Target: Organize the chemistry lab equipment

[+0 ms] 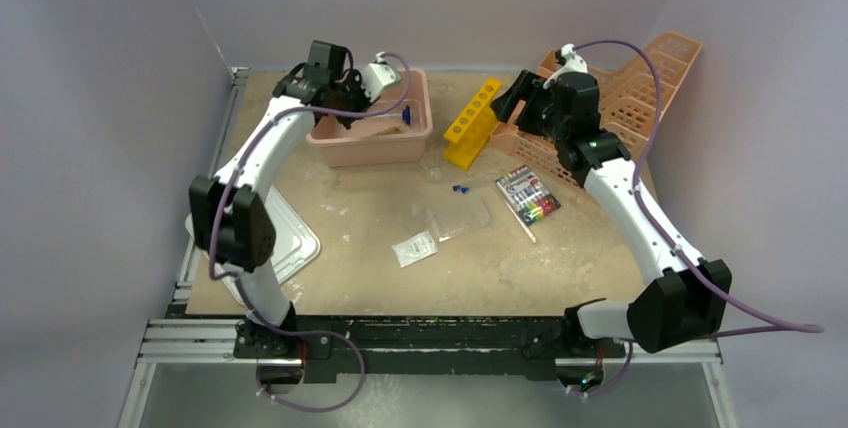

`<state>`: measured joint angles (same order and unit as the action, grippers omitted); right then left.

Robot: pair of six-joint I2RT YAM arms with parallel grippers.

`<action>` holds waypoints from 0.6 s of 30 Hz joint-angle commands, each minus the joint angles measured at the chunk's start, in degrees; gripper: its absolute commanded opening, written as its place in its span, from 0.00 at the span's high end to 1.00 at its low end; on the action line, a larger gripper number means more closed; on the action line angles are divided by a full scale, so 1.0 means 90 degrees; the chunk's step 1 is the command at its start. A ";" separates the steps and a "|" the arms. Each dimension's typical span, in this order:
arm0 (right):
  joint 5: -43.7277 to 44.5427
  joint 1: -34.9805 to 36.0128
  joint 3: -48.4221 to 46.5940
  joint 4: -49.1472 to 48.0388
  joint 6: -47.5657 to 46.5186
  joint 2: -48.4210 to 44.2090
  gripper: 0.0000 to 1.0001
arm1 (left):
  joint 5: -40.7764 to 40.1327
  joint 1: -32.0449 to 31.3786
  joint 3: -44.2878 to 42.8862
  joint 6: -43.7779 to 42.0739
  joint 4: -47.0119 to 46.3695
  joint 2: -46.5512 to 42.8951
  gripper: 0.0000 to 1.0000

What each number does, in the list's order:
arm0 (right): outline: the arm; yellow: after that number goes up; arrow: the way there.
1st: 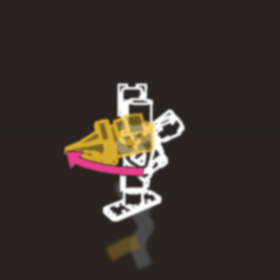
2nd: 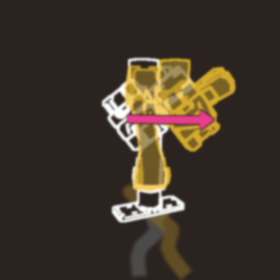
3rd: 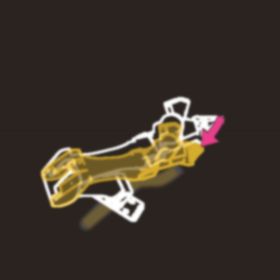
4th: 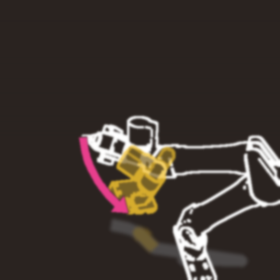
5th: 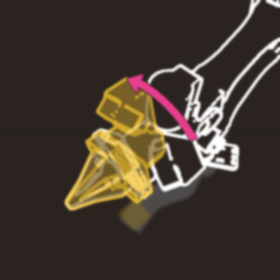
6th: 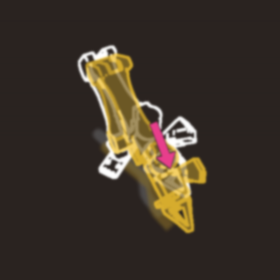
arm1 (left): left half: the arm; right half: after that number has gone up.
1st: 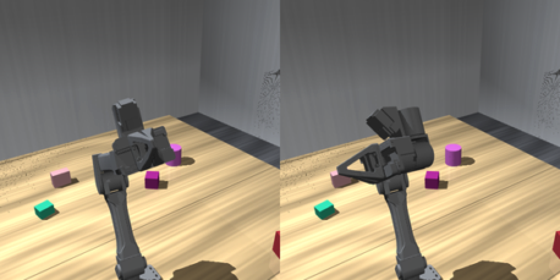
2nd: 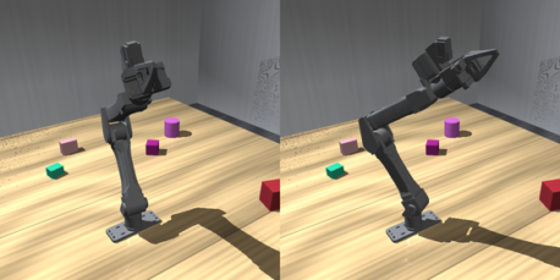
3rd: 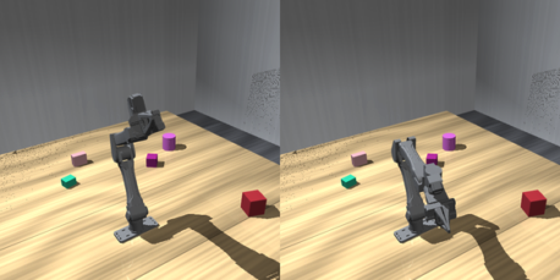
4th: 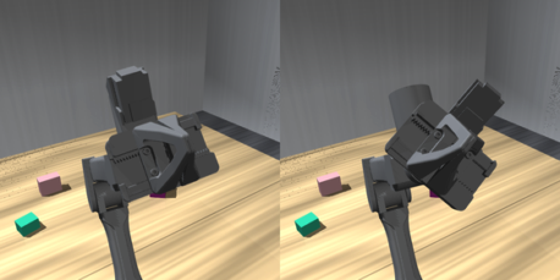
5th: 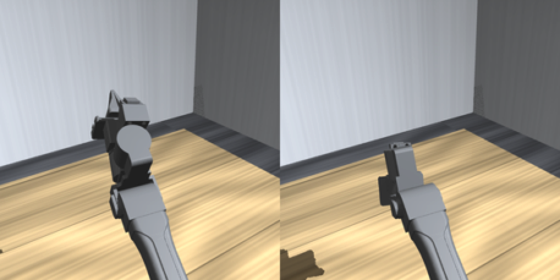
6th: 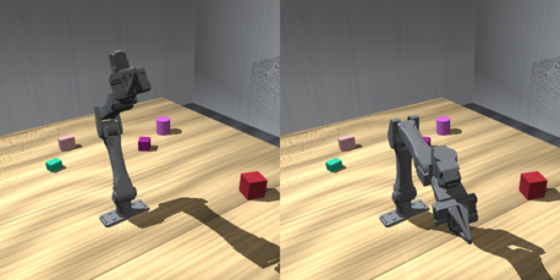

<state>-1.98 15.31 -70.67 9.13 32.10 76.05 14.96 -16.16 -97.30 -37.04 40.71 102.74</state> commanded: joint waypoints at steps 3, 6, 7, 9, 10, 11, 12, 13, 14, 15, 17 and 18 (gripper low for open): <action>0.0200 -0.0010 0.0008 -0.0032 -0.0013 -0.0234 0.23 | -0.0170 0.0403 -0.1211 -0.0273 0.0423 0.1262 1.00; 0.0200 -0.0006 0.0015 -0.0066 -0.0008 -0.0179 0.23 | -0.0258 0.0477 -0.1360 -0.0265 0.0623 0.1625 1.00; 0.0205 -0.0007 -0.0009 -0.0074 -0.0003 -0.0142 0.23 | -0.0265 0.0477 -0.1353 -0.0268 0.0677 0.1699 1.00; 0.0296 -0.0011 -0.0047 -0.0094 -0.0008 -0.0067 0.23 | -0.0252 0.0494 -0.1260 -0.0220 0.0711 0.1783 1.00; 0.0306 -0.0010 -0.0073 -0.0117 -0.0004 -0.0035 0.23 | -0.0231 0.0513 -0.1210 -0.0205 0.0741 0.1808 1.00; 0.0307 -0.0007 -0.0081 -0.0131 0.0003 -0.0003 0.23 | -0.0216 0.0525 -0.1181 -0.0193 0.0767 0.1842 1.00; 0.0308 -0.0009 -0.0116 -0.0139 -0.0006 0.0034 0.23 | -0.0194 0.0535 -0.1168 -0.0184 0.0841 0.1888 1.00; 0.0308 -0.0010 -0.0125 -0.0149 -0.0007 0.0059 0.23 | -0.0189 0.0545 -0.1174 -0.0189 0.0915 0.1941 1.00; 0.0308 -0.0010 -0.0145 -0.0158 0.0004 0.0110 0.23 | -0.0190 0.0553 -0.1185 -0.0212 0.0996 0.2020 1.00; 0.0303 -0.0007 -0.0167 -0.0171 0.0002 0.0148 0.23 | -0.0214 0.0555 -0.1223 -0.0240 0.1095 0.2101 1.00; 0.0280 -0.0010 -0.0220 -0.0200 0.0005 0.0243 0.23 | -0.0286 0.0564 -0.1385 -0.0260 0.1301 0.2263 1.00; 0.0265 -0.0010 -0.0245 -0.0210 0.0010 0.0289 0.23 | -0.0307 0.0579 -0.1446 -0.0240 0.1362 0.2332 1.00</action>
<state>-0.51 15.31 -70.67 9.85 32.10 77.49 12.62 -11.60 -106.89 -38.24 49.74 121.54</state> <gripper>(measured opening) 0.769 0.049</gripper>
